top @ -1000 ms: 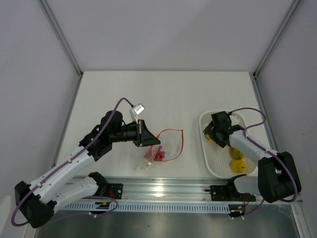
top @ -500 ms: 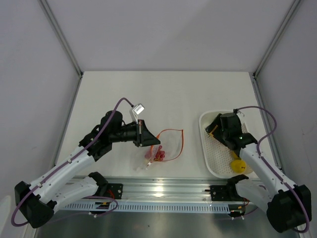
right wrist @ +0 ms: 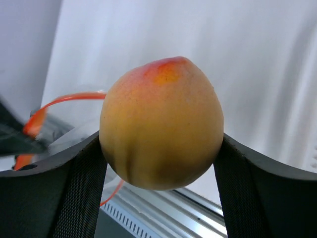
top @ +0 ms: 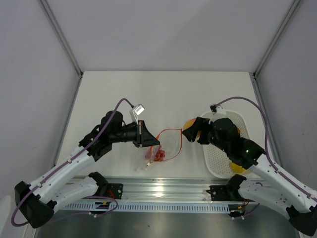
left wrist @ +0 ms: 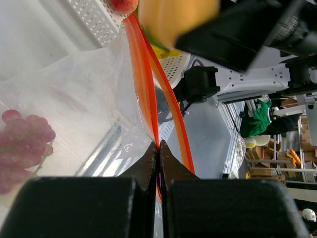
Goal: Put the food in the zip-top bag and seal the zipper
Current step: Pick up the fake fruit from the bin, then place the fake fruit in the zipper food storage bag.
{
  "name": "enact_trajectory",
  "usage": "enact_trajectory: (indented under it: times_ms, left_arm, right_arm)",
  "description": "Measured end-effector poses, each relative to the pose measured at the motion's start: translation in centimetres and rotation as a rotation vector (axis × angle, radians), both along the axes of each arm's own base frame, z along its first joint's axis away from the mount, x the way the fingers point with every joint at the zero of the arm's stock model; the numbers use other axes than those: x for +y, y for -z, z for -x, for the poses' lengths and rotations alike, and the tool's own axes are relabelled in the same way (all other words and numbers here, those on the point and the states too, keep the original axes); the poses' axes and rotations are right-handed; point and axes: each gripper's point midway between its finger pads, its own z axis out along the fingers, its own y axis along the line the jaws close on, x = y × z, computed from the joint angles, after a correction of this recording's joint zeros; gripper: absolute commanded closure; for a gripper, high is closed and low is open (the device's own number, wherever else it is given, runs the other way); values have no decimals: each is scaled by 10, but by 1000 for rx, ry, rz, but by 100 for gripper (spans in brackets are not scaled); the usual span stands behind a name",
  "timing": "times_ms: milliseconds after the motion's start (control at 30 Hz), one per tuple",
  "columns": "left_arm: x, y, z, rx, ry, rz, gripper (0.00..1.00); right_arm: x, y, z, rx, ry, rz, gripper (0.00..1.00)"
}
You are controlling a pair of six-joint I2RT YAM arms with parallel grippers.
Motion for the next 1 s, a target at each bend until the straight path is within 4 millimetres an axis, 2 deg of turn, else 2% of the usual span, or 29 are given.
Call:
enact_trajectory:
  times_ms: [100, 200, 333, 400, 467, 533, 633, 667, 1000]
  left_arm:
    - [1, 1, 0, 5, -2, -5, 99]
    - [1, 2, 0, 6, -7, -9, 99]
    - [2, 2, 0, 5, -10, -9, 99]
    - [2, 2, 0, 7, -11, -12, 99]
    - [3, 5, 0, 9, -17, -22, 99]
    - [6, 8, -1, 14, -29, -38, 99]
    - [7, 11, -1, 14, -34, -51, 99]
    - [7, 11, -1, 14, -35, -52, 99]
    - [7, 7, -1, -1, -34, -39, 99]
  right_arm:
    - [29, -22, 20, -65, -130, -21, 62]
    - [58, -34, 43, -118, -262, -23, 59]
    - [87, -35, 65, -157, -383, 6, 55]
    - [95, -32, 68, -163, -407, 26, 51]
    - [103, -26, 68, -161, -420, 61, 41]
    - [107, -22, 65, -158, -416, 83, 33]
    - [109, -17, 61, -154, -399, 116, 5]
    - [109, -16, 61, -154, -397, 120, 1]
    - [97, -8, 52, -157, -330, 181, 1]
